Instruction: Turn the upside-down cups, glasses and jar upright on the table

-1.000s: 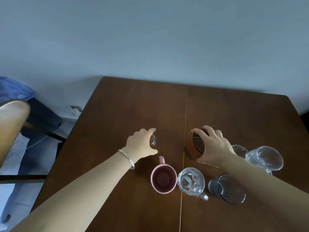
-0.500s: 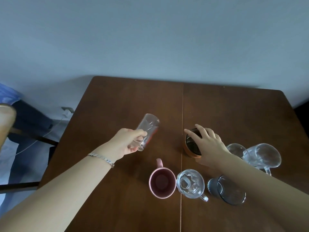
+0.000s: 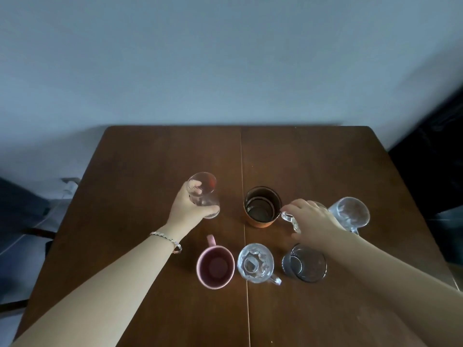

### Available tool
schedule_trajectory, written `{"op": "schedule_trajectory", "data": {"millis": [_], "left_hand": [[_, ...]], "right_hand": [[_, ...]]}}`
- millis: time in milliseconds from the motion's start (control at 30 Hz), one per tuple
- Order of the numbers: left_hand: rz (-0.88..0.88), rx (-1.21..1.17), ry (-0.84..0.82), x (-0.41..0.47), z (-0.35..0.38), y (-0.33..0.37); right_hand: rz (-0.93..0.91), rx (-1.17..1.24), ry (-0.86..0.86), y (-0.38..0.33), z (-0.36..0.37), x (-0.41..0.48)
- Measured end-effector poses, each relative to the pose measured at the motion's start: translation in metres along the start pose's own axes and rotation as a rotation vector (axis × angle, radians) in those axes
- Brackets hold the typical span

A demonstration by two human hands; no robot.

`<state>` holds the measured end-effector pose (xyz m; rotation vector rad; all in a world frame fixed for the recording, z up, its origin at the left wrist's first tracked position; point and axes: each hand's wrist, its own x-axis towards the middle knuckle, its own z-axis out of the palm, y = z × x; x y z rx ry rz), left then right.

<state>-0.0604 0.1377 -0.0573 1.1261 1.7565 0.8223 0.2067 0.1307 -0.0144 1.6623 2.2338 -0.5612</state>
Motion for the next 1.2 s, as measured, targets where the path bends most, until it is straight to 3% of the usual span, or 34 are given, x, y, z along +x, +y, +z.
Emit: {"op": "schedule_trajectory", "data": {"millis": [233,633,867,1033,1200], "left_hand": [[0.02,0.259,-0.157,-0.001,0.024,-0.016],[0.013,0.176,-0.227,-0.005,0.015,-0.023],[-0.014,0.374,-0.293,-0.022,0.007,-0.003],[0.198,0.632,-0.143,-0.047,-0.001,0.045],[0.123,0.815,-0.43,-0.076,-0.01,0.113]], "right_hand": [[0.053,0.057,0.005,0.006,-0.004,-0.004],[0.076,0.047,-0.028,-0.001,-0.011,-0.001],[0.071,0.005,-0.052,-0.016,-0.018,-0.01],[0.042,-0.058,-0.083,-0.024,-0.031,-0.027],[0.056,-0.052,-0.132,-0.03,-0.058,-0.045]]}}
